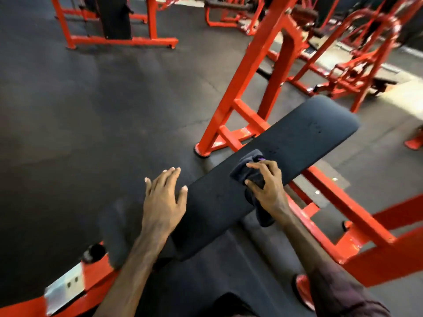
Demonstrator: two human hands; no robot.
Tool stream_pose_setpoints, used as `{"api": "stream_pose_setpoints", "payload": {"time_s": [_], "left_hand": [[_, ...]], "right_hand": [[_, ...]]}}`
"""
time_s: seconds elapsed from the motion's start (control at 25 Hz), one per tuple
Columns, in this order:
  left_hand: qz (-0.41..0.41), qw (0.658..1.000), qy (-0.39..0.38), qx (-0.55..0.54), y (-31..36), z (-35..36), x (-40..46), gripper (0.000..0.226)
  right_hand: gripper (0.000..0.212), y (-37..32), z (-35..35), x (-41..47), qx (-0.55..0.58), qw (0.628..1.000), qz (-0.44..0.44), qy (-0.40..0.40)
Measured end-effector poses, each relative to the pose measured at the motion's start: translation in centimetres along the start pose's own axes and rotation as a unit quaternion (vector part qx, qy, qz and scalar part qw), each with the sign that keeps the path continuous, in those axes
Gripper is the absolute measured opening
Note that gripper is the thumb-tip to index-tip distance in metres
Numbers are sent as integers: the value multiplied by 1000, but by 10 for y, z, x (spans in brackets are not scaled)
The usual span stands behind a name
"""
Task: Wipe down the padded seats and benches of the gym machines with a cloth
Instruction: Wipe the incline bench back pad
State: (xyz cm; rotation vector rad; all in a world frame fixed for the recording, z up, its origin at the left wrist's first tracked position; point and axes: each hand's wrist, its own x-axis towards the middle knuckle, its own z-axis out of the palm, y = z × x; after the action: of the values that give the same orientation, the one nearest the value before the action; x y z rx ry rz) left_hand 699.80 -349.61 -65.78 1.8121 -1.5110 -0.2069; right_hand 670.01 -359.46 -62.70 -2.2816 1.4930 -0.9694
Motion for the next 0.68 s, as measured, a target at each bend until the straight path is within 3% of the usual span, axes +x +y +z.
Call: {"api": "stream_pose_setpoints", "payload": {"time_s": [0.2,0.4,0.48,0.6,0.68], "left_hand": [[94,995,-10,-39,94,65,85,56],[139,985,-40,-95,188,170,163,54],[172,978,-69,-92,220,211,188,55],[203,968,-116,-95,249,249,220,58],[201,966,-127,-99,258,265,243,58]], "right_hand": [[54,73,-155,86,-127,973,-16,191],[44,172,-236,163,-263,927,2,268],[46,210,-232,184,-332,923,-6,195],[58,258,-219,189,-396,917,36,-22],[57,273,-224,194,-418,907,49,-22]]}}
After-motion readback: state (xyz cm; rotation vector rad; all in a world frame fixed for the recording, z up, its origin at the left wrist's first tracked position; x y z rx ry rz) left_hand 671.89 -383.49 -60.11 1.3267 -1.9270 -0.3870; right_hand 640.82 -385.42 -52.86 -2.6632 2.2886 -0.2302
